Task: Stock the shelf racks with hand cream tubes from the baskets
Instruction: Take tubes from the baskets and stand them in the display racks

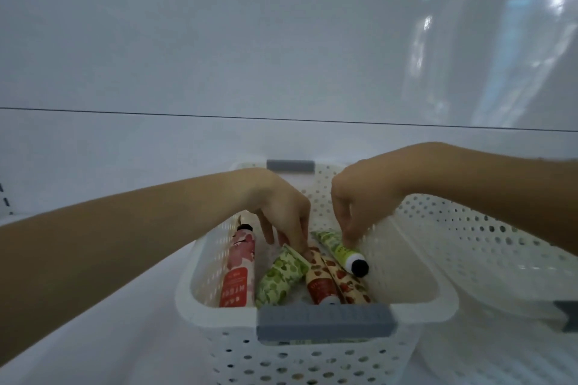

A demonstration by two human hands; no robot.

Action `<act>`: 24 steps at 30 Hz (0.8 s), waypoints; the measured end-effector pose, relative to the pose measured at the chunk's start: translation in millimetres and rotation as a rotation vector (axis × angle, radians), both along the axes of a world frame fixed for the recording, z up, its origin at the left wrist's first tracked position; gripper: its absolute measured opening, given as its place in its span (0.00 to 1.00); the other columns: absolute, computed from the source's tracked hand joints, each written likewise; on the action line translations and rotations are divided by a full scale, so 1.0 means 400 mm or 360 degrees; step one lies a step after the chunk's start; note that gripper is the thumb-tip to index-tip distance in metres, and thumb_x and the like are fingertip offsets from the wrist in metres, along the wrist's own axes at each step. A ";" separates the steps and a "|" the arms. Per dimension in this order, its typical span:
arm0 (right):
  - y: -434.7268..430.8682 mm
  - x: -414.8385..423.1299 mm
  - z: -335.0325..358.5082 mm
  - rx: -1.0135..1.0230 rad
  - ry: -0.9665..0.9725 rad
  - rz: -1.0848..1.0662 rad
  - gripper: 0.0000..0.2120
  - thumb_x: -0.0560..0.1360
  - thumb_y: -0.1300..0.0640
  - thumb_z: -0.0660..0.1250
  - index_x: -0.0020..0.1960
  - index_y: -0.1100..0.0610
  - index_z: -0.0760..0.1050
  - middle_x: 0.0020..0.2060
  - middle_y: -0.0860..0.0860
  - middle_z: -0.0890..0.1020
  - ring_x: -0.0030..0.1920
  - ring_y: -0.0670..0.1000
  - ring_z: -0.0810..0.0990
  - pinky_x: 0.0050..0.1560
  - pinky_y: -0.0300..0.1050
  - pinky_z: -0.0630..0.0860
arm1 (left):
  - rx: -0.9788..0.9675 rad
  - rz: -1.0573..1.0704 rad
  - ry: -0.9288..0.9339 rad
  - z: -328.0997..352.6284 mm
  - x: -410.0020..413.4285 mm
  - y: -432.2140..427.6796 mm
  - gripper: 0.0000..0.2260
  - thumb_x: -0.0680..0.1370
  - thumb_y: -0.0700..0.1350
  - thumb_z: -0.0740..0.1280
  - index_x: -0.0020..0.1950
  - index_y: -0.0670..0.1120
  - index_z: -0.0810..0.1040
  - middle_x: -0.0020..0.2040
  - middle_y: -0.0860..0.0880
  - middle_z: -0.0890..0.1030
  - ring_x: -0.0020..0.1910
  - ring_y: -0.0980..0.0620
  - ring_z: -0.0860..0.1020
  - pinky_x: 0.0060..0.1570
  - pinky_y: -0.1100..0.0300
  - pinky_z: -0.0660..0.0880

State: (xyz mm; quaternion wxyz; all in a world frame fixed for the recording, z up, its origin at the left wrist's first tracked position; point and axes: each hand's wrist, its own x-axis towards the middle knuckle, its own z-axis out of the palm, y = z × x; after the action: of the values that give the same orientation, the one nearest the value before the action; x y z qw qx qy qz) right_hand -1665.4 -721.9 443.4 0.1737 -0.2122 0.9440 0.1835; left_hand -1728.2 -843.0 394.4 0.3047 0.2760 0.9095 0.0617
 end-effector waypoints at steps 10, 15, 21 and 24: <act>0.001 -0.003 -0.006 -0.0107 -0.0057 -0.0057 0.08 0.73 0.47 0.67 0.45 0.50 0.79 0.43 0.45 0.81 0.44 0.46 0.78 0.46 0.39 0.75 | 0.0240 0.0113 -0.0117 0.031 0.018 -0.016 0.08 0.73 0.45 0.71 0.47 0.46 0.73 0.41 0.51 0.76 0.37 0.58 0.75 0.33 0.68 0.76; -0.006 -0.017 -0.012 -0.0072 -0.0103 -0.0043 0.14 0.73 0.47 0.67 0.57 0.49 0.78 0.39 0.38 0.74 0.40 0.40 0.72 0.40 0.32 0.69 | 0.1031 0.0430 -0.0118 0.081 0.018 -0.056 0.11 0.72 0.34 0.70 0.49 0.45 0.72 0.50 0.41 0.80 0.43 0.48 0.82 0.46 0.55 0.81; -0.046 -0.051 -0.027 -0.0049 -0.0092 -0.0090 0.24 0.71 0.46 0.70 0.64 0.49 0.71 0.37 0.37 0.67 0.38 0.40 0.69 0.37 0.33 0.65 | 0.1559 0.0647 0.0157 0.111 0.002 -0.108 0.08 0.73 0.34 0.68 0.49 0.43 0.74 0.48 0.44 0.81 0.41 0.50 0.82 0.38 0.59 0.81; -0.061 -0.062 -0.029 -0.0318 -0.0250 -0.0148 0.25 0.72 0.51 0.70 0.67 0.51 0.68 0.39 0.38 0.71 0.50 0.46 0.78 0.51 0.38 0.71 | 0.1701 0.0665 0.0216 0.126 0.003 -0.124 0.08 0.73 0.35 0.68 0.50 0.43 0.74 0.47 0.45 0.81 0.39 0.53 0.82 0.36 0.62 0.80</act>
State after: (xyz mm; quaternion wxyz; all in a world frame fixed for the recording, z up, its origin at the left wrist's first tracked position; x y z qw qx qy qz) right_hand -1690.3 -746.3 431.8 0.2333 -0.1982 0.9499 0.0633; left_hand -1727.1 -892.5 444.6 0.0452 0.2095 0.8048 0.5535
